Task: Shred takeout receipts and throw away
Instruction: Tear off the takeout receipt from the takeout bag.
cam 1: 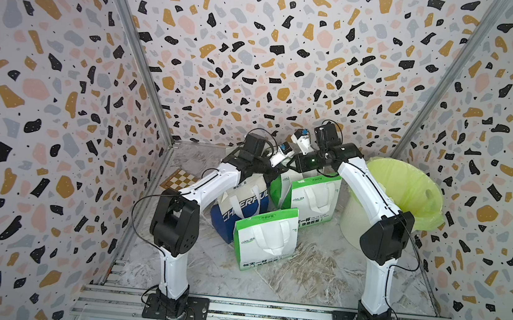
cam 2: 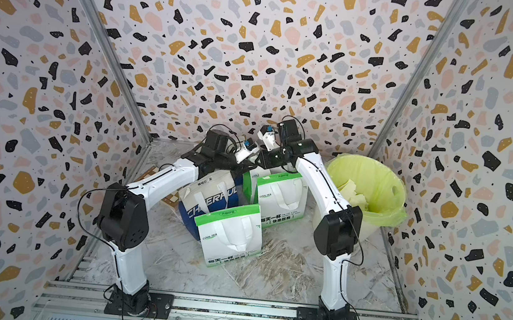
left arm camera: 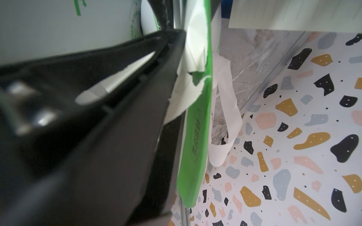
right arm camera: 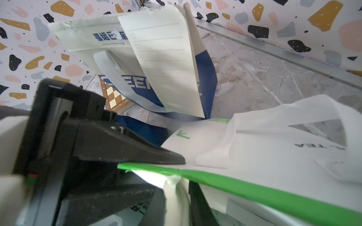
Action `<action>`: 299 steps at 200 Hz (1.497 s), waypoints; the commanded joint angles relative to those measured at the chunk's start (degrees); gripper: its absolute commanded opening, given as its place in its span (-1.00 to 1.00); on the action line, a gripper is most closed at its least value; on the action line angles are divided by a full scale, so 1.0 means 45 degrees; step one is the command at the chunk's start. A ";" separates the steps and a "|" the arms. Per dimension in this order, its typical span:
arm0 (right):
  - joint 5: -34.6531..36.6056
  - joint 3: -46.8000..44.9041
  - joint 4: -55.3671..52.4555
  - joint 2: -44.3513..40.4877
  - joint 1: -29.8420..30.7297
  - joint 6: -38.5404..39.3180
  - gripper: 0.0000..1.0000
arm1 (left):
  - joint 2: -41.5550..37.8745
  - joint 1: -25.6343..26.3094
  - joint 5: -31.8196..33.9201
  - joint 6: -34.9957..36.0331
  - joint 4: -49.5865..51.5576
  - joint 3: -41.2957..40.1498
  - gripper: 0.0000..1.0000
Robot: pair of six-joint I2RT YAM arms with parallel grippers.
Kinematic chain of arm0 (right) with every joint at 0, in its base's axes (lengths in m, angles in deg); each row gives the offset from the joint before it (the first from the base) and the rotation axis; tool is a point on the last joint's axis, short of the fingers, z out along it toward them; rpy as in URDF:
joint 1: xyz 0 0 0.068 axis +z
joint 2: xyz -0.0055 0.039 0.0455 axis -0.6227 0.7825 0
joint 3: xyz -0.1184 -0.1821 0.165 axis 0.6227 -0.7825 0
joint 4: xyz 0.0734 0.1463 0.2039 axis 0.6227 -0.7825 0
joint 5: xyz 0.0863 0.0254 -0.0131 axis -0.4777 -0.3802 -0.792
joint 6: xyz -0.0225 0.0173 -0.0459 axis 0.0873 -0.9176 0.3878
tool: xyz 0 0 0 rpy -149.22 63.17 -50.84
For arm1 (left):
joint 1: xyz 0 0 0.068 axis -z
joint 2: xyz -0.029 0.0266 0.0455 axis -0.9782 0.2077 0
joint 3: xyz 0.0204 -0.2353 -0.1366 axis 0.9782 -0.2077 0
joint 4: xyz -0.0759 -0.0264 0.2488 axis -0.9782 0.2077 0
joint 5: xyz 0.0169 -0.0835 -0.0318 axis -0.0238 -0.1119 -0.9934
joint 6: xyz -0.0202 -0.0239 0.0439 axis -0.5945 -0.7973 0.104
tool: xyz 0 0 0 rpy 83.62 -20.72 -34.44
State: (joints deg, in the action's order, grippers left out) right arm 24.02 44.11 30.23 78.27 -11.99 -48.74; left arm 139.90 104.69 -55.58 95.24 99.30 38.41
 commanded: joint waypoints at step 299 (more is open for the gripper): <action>-0.1523 -0.2193 0.2929 -0.3599 -0.1087 -0.2011 -1.00 | -0.0498 -0.0420 -0.0313 -0.1705 -0.2146 -0.2334 -0.88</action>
State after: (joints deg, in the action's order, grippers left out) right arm 15.95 35.19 40.72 66.63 -15.68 -56.26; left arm 136.60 103.14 -56.85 88.92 88.83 29.78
